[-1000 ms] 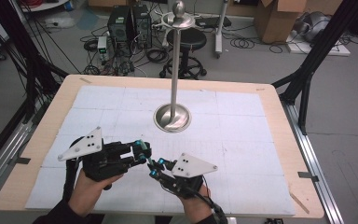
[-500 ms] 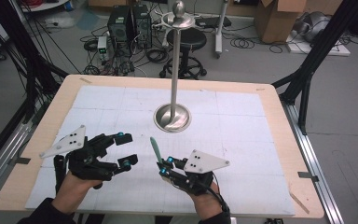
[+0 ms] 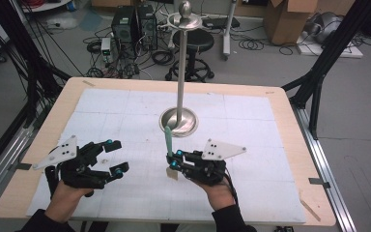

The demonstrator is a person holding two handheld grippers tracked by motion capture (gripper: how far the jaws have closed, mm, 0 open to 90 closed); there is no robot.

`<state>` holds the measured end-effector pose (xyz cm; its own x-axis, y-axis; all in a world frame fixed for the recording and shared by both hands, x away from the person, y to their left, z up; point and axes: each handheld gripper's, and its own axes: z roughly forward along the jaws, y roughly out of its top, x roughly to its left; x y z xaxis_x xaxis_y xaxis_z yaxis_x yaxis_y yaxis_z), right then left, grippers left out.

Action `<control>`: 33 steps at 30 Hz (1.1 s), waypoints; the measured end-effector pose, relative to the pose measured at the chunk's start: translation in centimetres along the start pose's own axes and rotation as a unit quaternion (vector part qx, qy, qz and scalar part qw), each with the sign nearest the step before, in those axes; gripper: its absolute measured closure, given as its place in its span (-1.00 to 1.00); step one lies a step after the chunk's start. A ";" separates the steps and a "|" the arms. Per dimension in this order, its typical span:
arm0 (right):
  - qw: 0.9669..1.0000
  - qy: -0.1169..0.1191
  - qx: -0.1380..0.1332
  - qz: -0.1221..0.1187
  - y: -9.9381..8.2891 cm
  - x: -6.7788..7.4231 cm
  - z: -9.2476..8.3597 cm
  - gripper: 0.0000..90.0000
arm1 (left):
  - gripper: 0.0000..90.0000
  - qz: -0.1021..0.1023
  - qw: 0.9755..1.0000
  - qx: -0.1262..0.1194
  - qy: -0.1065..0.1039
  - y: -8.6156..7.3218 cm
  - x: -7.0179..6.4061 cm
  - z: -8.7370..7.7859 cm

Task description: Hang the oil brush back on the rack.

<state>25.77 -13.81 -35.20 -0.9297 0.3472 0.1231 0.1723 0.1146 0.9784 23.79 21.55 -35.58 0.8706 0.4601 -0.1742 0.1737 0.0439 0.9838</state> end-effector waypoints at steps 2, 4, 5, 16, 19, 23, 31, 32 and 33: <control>1.000 0.014 -0.003 0.003 0.6 -0.6 0.0 0.88 | -0.51 -0.004 1.000 -0.002 0.007 -0.4 0.3 -0.4; 1.000 0.021 -0.002 0.002 1.3 -1.1 0.0 0.87 | -0.51 -0.005 1.000 -0.002 0.013 -0.7 0.5 -0.7; 1.000 0.024 -0.002 0.001 1.7 -1.4 0.0 0.88 | -0.51 -0.003 1.000 -0.001 0.016 -0.9 0.6 -0.8; 0.999 0.042 0.002 0.006 4.8 -4.8 0.4 0.87 | -0.52 0.000 0.999 0.004 0.034 -2.3 1.4 -1.4; 0.999 0.035 0.000 0.006 6.3 -5.9 0.7 0.87 | -0.53 0.001 0.999 0.001 0.039 -2.3 1.6 -1.6; 1.000 0.024 -0.004 0.004 7.8 -6.7 1.1 0.87 | -0.52 0.003 0.999 0.000 0.042 -2.2 1.8 -1.8; 1.000 0.025 -0.002 -0.005 10.5 -8.7 1.7 0.87 | -0.53 0.009 0.999 -0.001 0.046 -2.3 2.0 -2.1; 1.000 0.025 -0.002 -0.005 10.5 -8.7 1.7 0.87 | -0.53 0.008 0.999 -0.003 0.046 -2.3 2.0 -2.2; 1.000 0.025 -0.003 -0.004 10.7 -8.9 1.7 0.87 | -0.53 0.007 0.999 -0.004 0.048 -2.2 2.1 -2.2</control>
<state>36.46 -14.07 -26.13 -0.9461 0.3000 0.1224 0.1622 0.1113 0.9805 24.19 24.40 -38.06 0.8251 0.5430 -0.1562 0.1577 0.0443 0.9865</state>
